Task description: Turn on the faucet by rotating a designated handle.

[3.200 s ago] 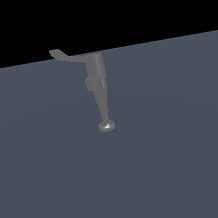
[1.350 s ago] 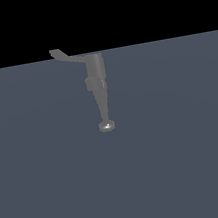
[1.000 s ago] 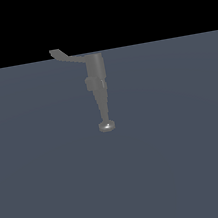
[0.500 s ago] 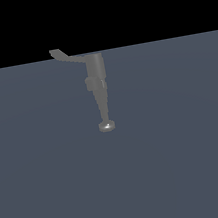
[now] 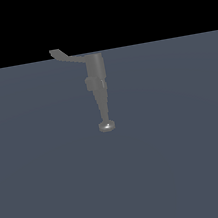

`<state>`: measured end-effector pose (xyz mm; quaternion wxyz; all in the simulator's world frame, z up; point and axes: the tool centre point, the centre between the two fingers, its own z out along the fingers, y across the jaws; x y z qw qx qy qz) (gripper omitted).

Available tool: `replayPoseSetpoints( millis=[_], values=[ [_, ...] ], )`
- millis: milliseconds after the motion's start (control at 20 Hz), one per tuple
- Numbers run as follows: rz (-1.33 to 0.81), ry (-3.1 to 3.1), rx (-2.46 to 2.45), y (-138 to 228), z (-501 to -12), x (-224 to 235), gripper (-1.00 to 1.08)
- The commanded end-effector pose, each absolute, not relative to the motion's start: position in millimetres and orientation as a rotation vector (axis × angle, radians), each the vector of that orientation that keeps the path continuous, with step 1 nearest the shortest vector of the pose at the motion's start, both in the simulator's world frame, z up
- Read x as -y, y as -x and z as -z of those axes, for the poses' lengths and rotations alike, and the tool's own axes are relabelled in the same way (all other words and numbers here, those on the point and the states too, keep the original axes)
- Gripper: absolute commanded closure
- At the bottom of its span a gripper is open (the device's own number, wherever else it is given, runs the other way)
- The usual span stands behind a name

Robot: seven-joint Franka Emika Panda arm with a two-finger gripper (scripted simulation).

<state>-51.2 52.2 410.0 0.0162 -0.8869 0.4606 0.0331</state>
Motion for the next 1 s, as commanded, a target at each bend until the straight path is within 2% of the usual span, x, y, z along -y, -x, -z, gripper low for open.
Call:
replayPoseSetpoints(
  millis=[0,950],
  values=[
    [-0.1,2.714,-1.517,38.9,-402.7,-57.3,1.08],
    [-0.046,2.324,-2.102,-43.8,-334.4,-100.0,1.08]
  ],
)
